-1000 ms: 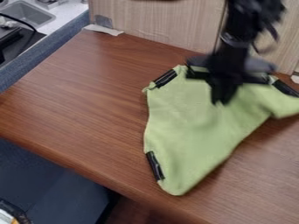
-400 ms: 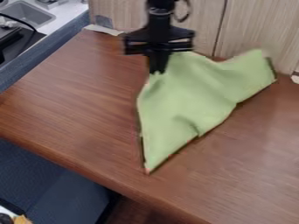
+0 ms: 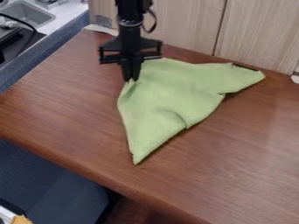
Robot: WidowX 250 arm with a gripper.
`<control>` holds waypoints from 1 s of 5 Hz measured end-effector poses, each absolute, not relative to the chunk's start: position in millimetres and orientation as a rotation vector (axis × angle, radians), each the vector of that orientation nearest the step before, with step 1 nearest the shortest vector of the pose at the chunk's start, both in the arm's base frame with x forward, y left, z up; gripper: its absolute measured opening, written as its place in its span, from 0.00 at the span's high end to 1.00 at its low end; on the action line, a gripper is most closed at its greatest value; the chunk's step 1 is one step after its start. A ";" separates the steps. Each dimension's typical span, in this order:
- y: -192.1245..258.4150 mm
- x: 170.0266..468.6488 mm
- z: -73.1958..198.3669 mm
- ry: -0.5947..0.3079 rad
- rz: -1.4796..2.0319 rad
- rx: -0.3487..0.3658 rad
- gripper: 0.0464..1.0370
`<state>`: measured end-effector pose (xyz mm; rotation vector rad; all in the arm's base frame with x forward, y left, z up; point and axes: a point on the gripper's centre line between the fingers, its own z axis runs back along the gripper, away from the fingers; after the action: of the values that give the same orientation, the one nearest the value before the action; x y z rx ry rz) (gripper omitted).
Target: Fold the cloth from bottom right to top left
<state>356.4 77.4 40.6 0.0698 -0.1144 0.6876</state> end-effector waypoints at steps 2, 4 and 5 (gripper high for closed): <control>88.5 348.3 20.2 -0.059 0.760 0.120 0.81; 97.2 333.5 33.1 -0.070 0.812 0.177 0.24; 101.3 330.0 36.8 -0.075 0.825 0.176 0.03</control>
<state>330.0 101.3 36.8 0.1760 -0.0747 0.8250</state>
